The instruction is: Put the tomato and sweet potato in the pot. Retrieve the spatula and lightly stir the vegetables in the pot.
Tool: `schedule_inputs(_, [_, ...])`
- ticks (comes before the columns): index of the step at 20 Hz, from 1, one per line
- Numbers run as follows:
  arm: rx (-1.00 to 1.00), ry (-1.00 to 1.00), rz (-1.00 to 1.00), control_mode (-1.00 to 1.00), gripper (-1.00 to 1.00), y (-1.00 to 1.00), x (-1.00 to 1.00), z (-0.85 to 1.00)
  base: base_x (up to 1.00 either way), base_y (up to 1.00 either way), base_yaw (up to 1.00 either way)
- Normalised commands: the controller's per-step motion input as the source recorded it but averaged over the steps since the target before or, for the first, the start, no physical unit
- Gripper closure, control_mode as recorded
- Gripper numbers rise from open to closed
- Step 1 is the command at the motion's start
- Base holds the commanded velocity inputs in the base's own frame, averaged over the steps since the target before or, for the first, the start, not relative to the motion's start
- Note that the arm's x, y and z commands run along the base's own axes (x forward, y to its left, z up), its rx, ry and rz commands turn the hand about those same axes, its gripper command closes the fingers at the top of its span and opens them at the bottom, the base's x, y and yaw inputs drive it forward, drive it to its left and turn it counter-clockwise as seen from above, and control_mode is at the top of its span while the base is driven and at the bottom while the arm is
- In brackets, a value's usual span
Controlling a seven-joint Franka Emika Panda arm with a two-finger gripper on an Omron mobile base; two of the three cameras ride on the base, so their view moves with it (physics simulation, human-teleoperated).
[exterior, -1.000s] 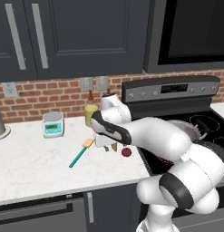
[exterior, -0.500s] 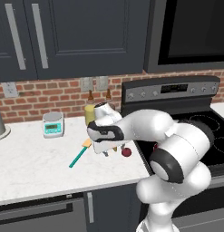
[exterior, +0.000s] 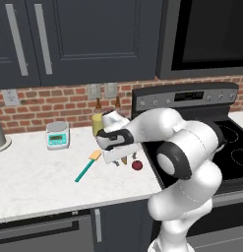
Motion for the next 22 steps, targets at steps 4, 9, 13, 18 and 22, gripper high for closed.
schedule_inputs(4, [0.00, 0.00, -0.01, -1.00, -1.00, -0.33, 0.02, -0.06, 0.00, 0.00, 0.00])
schedule_inputs(9, [0.00, 0.01, -0.02, -1.00, -1.00, -0.36, 0.00, -0.14, 0.00, 0.00, 0.00])
schedule_inputs(13, [0.00, 0.03, -0.02, -1.00, -1.00, -0.31, 0.00, -0.22, 0.00, 0.00, 0.00])
schedule_inputs(18, [0.00, 0.05, 0.00, -1.00, -1.00, -0.11, 0.00, -0.25, 0.00, 0.00, 0.00])
schedule_inputs(22, [0.00, 0.05, 0.00, -1.00, -1.00, 0.00, 0.00, -0.22, 0.00, 0.00, 0.00])
